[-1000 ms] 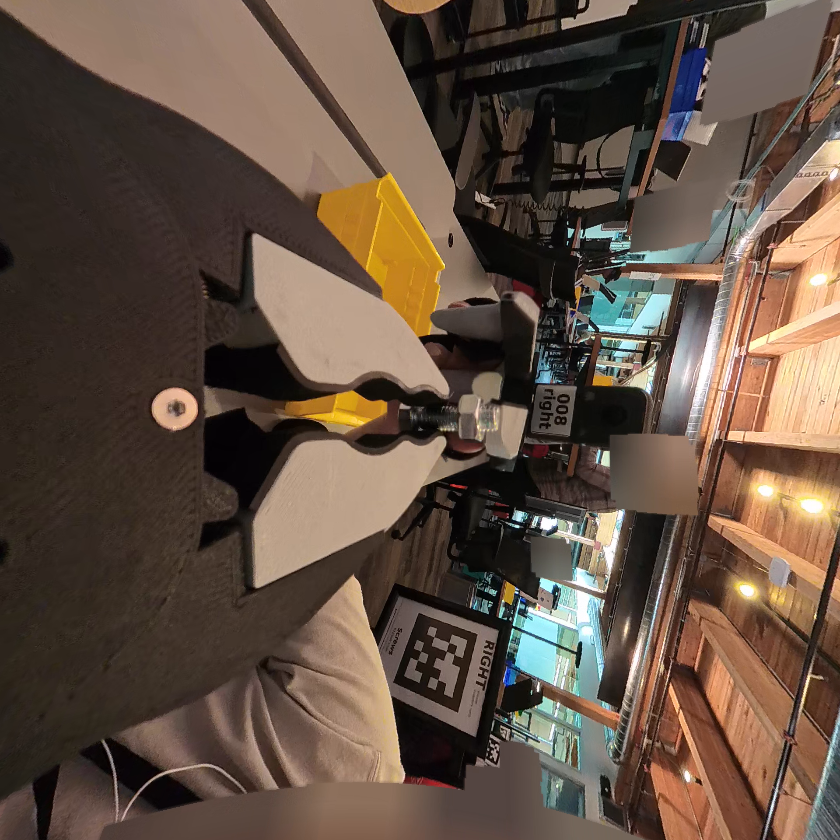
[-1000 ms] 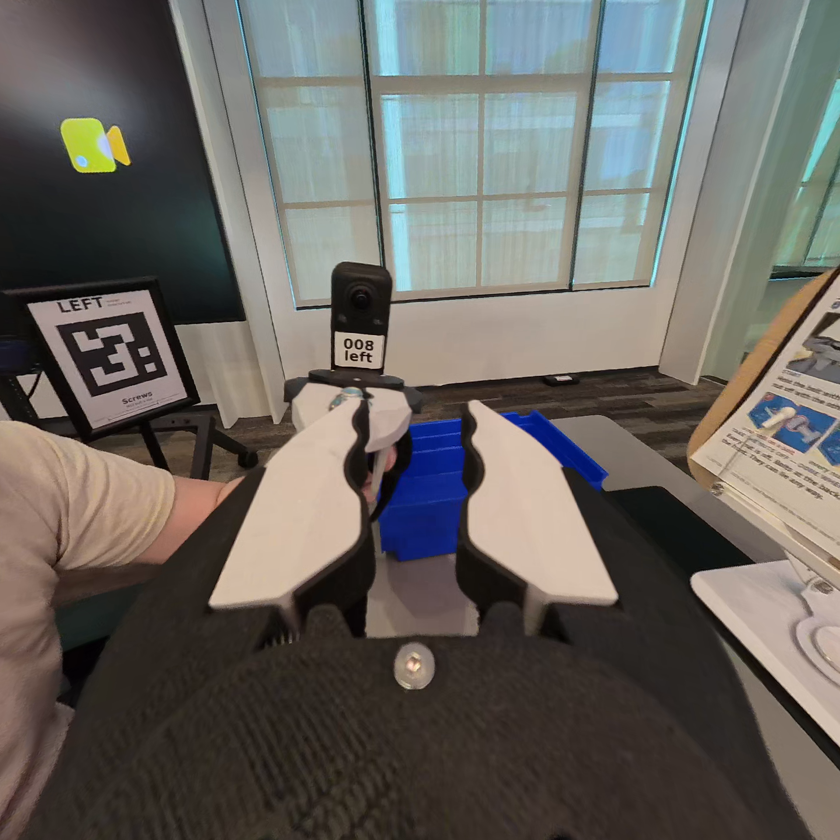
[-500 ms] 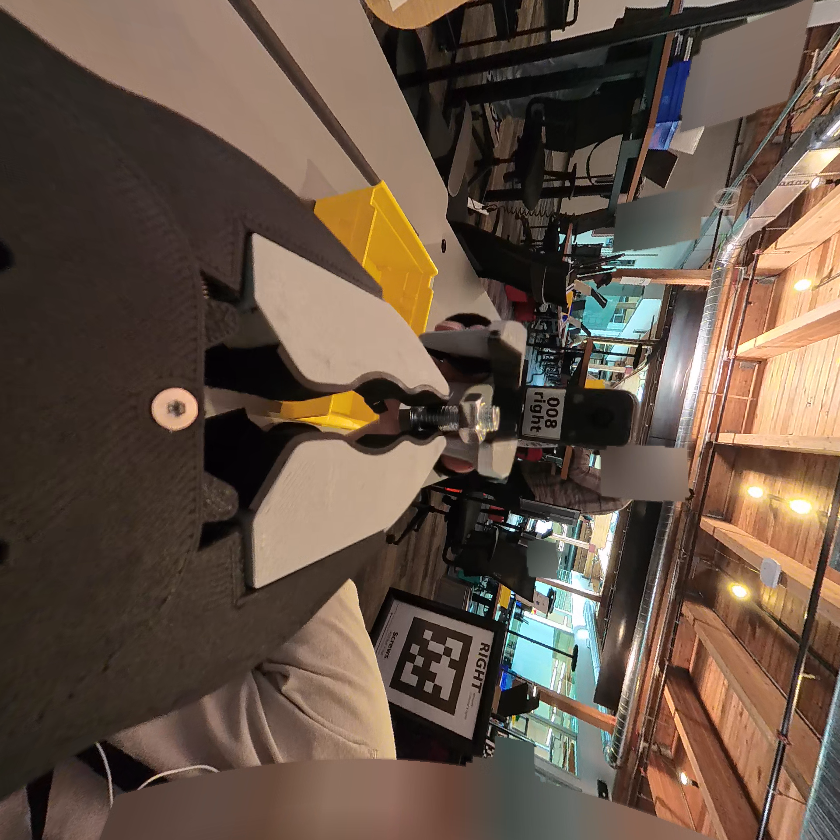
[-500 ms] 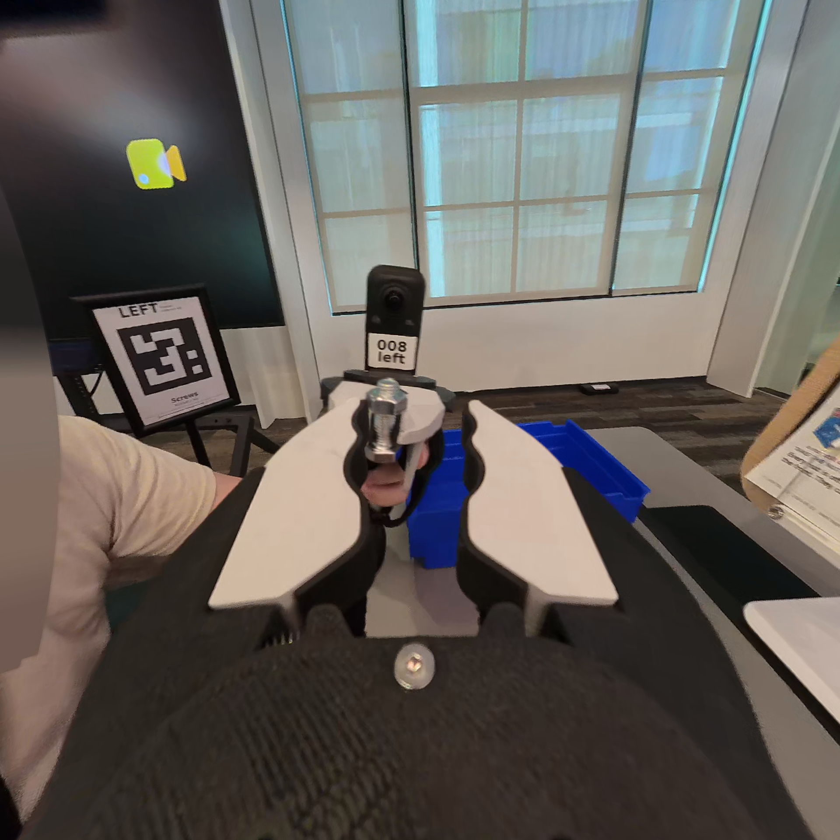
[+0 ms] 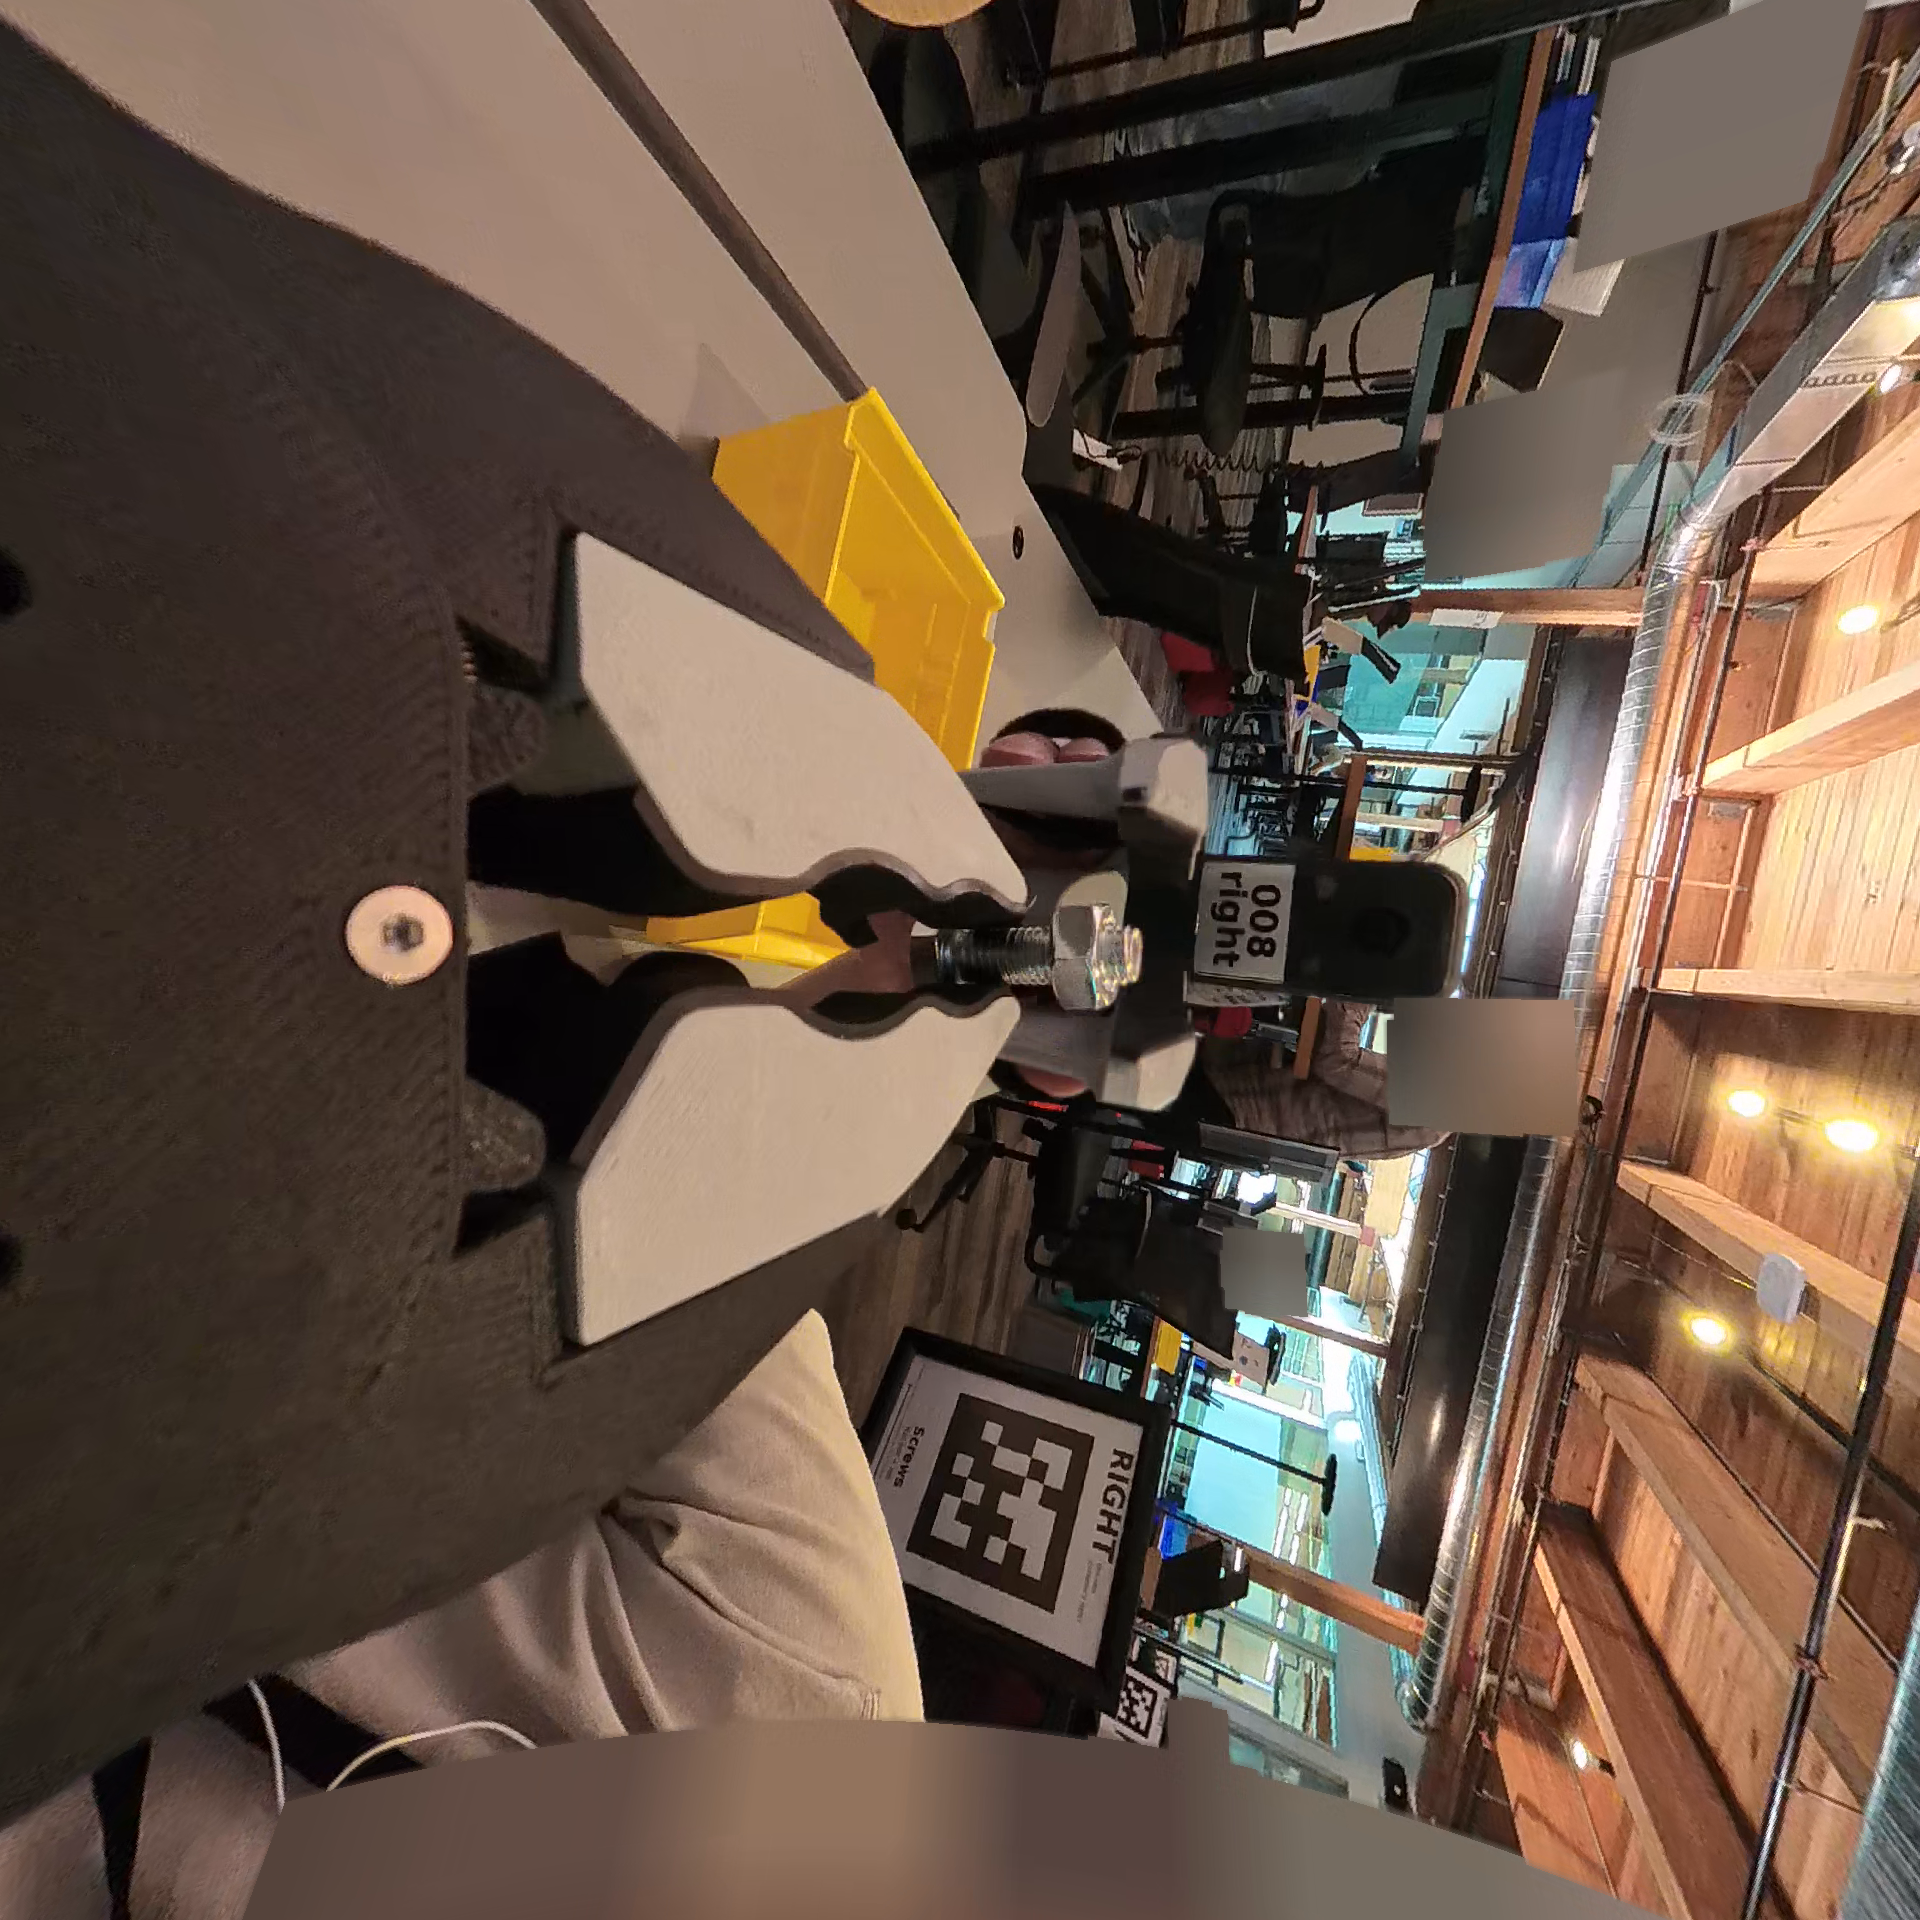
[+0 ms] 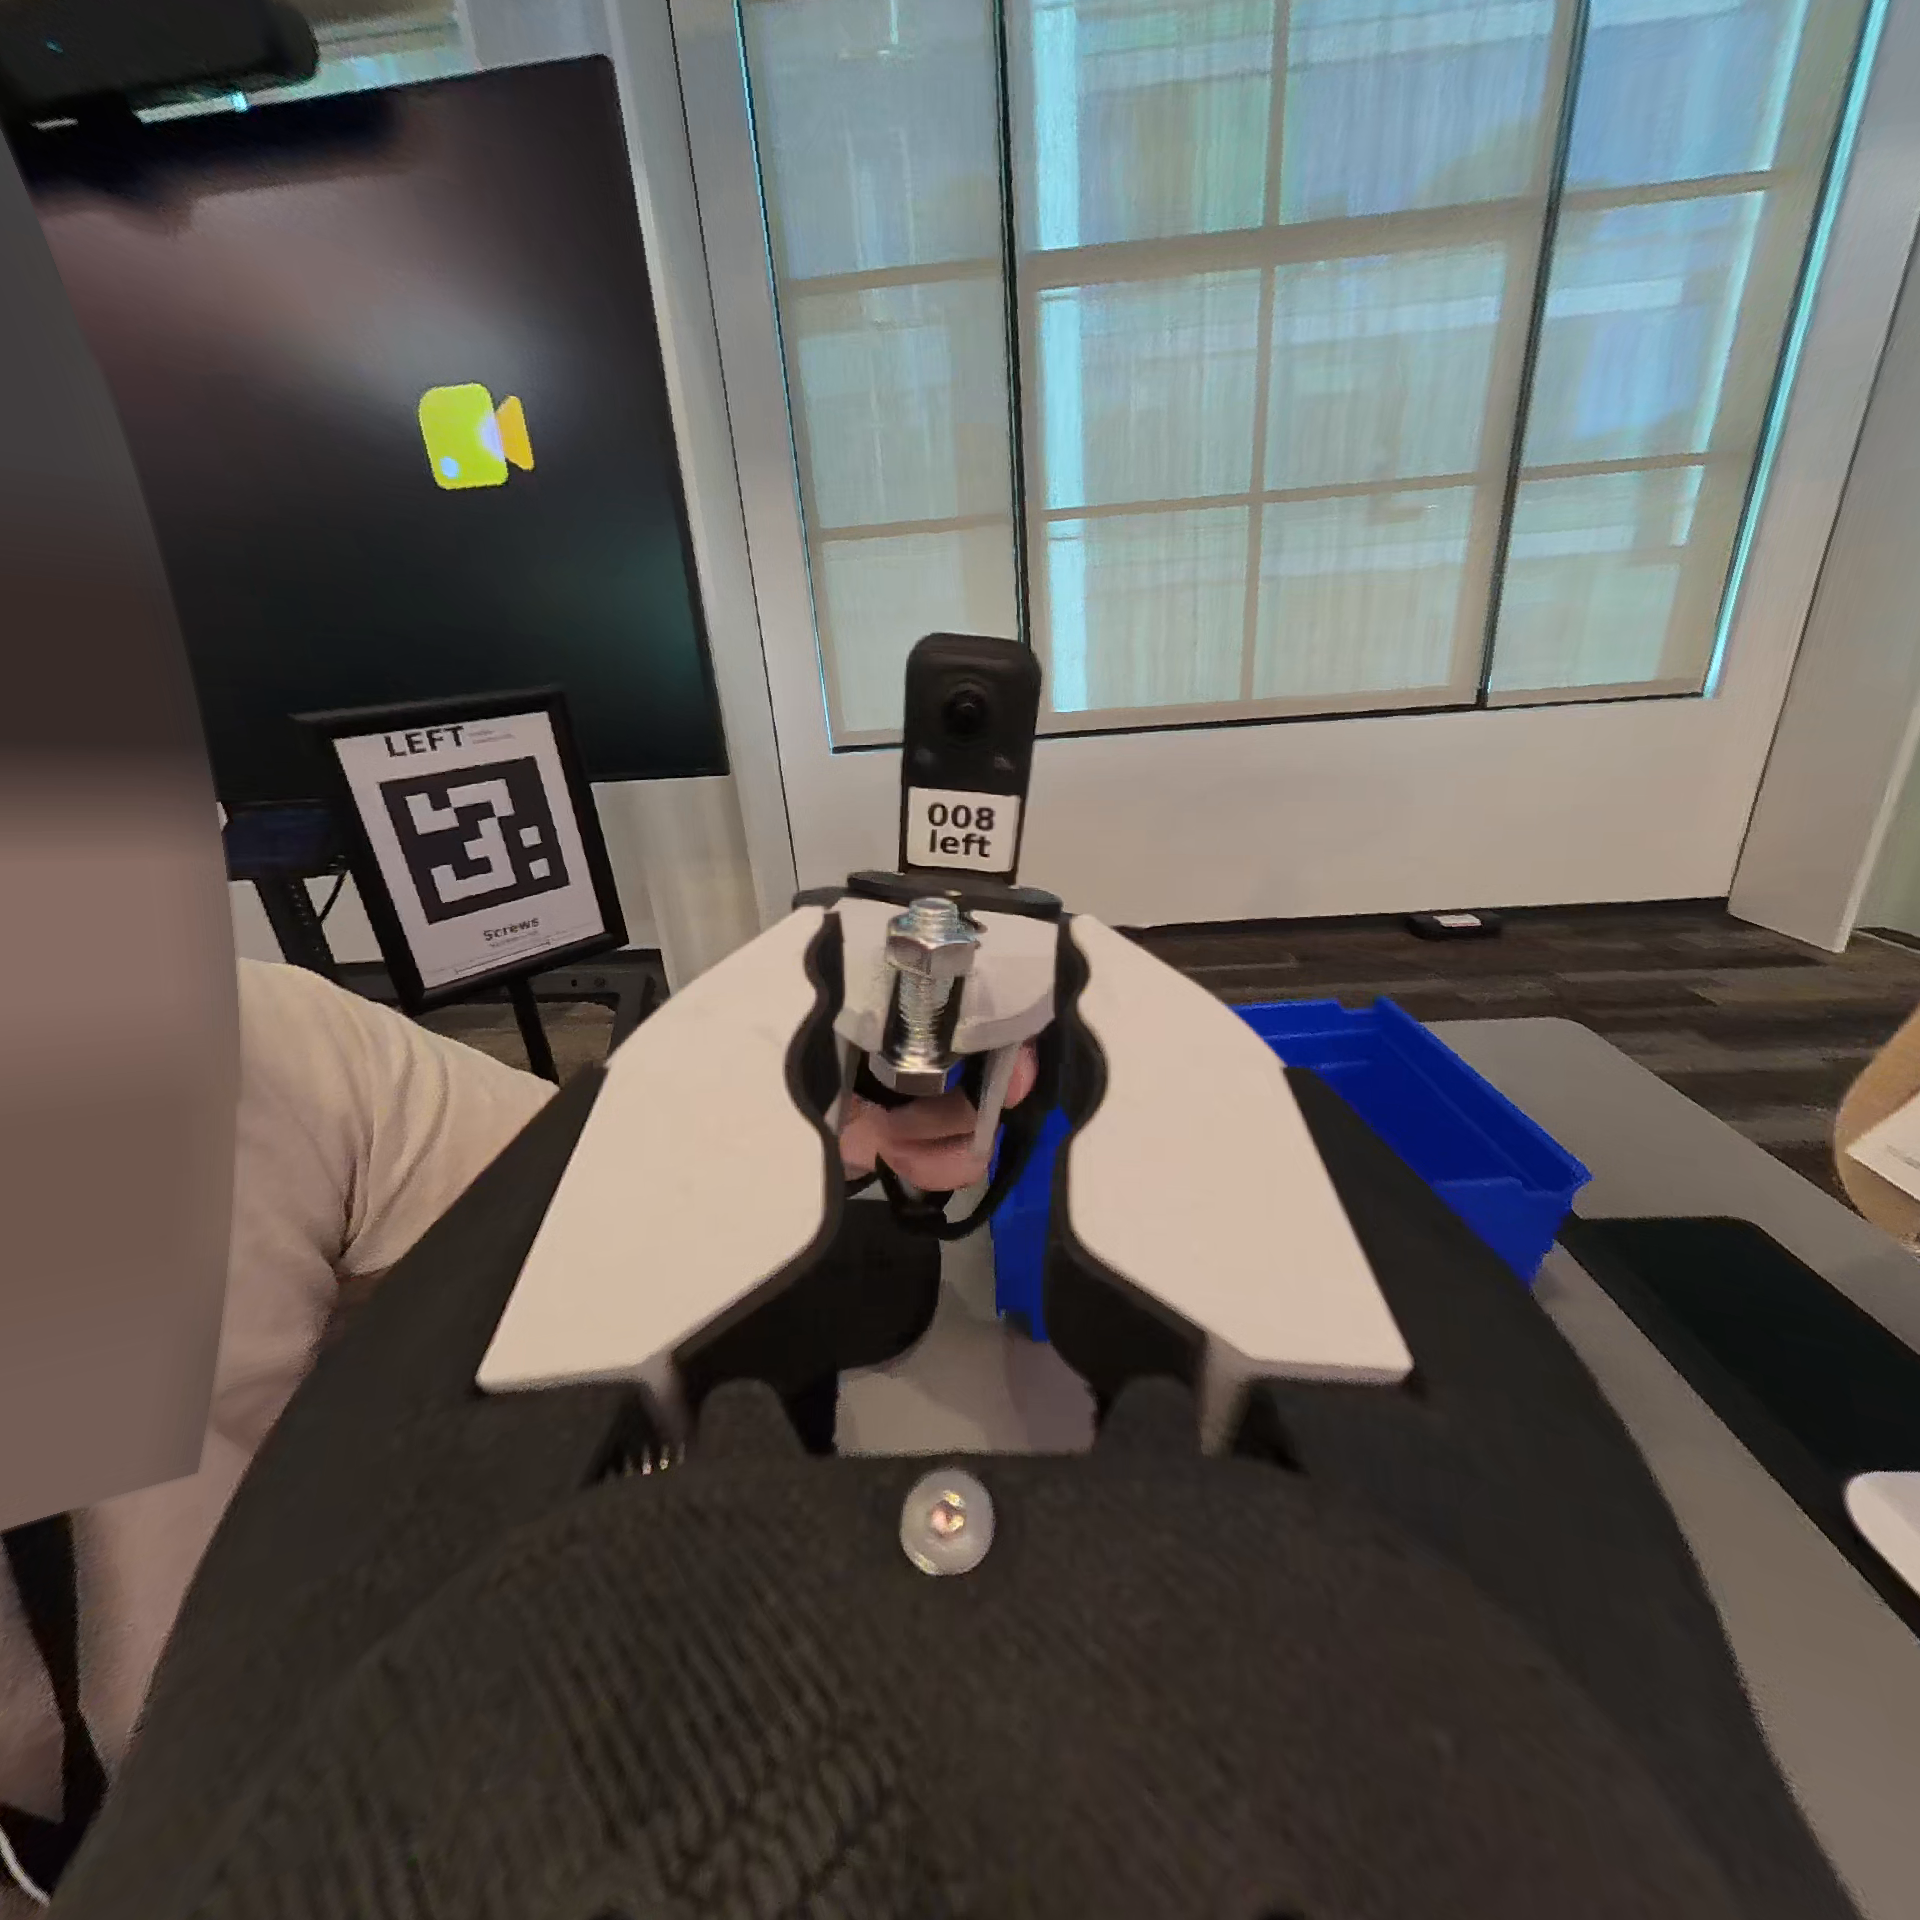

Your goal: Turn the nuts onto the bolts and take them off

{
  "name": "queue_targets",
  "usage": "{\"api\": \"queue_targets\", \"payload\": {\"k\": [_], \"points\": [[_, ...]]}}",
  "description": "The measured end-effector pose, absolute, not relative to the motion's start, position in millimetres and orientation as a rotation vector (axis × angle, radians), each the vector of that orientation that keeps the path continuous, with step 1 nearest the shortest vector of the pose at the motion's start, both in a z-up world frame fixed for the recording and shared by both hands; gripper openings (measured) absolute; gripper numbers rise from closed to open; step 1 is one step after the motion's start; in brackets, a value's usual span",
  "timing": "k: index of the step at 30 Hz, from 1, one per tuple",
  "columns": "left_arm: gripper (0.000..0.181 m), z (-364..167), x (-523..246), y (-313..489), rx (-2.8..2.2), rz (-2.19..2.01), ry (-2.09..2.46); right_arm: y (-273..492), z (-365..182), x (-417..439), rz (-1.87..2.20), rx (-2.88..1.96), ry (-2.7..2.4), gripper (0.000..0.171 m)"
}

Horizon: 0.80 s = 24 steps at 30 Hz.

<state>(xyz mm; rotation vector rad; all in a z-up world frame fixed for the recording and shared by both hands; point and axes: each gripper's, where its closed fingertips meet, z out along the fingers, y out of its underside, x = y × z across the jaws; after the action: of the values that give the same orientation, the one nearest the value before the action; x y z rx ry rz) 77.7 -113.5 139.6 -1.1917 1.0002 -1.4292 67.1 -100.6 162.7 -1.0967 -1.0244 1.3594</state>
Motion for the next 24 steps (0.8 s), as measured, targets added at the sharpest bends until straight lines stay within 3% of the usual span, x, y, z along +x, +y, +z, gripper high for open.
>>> {"api": "queue_targets", "payload": {"k": [24], "points": [[0.01,138,79,-117,-1.2,-1.409,1.032,-98,162,70,1.435,-1.095,-1.025,0.037]]}}
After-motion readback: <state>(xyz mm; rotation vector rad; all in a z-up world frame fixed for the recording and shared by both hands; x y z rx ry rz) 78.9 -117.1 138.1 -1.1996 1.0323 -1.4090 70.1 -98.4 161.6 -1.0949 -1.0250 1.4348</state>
